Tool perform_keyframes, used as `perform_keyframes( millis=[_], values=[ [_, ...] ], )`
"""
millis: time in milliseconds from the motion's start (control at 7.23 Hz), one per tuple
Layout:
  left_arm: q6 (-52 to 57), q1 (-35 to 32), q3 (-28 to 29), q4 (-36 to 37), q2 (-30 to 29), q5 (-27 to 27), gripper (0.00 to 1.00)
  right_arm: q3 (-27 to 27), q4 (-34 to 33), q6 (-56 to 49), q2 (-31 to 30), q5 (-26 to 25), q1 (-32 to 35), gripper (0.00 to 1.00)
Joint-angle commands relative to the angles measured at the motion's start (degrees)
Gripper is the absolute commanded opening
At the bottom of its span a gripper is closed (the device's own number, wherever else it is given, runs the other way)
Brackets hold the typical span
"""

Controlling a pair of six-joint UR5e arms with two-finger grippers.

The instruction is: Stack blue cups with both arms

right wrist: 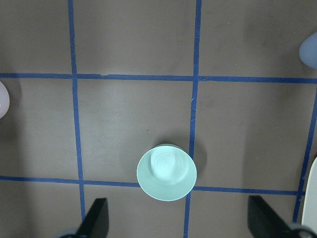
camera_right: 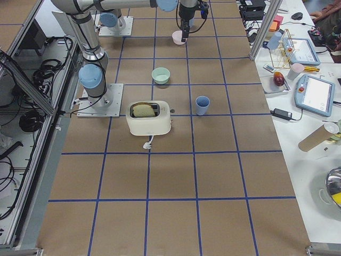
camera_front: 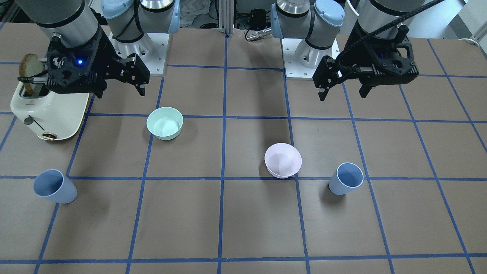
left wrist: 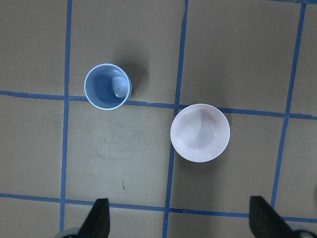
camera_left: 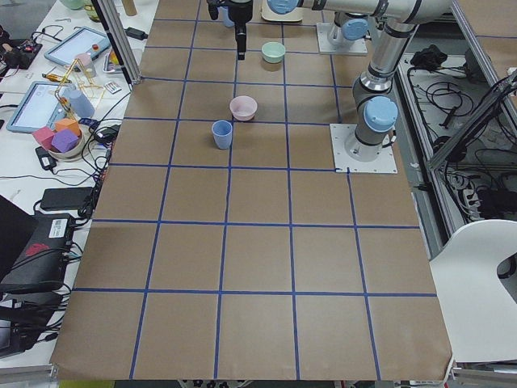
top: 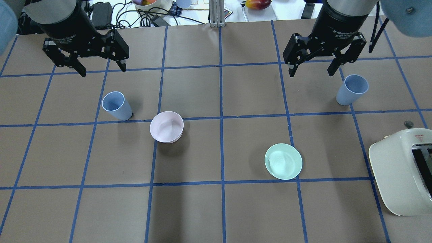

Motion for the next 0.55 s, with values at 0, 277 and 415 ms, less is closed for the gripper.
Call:
perform_keyframes(
  millis=[0, 277, 415],
  values=[
    [0.0, 0.1, 0.0, 0.0, 0.0, 0.0, 1.00, 1.4, -0.7, 5.2, 0.0, -3.3, 0.1, 1.00],
    [0.0, 0.1, 0.0, 0.0, 0.0, 0.0, 1.00, 2.2, -0.8, 5.7, -0.1, -5.4, 0.1, 1.00],
    [0.0, 0.1, 0.0, 0.0, 0.1, 0.0, 1.00, 2.2, -0.8, 5.8, -0.2, -5.3, 0.1, 1.00]
  ],
)
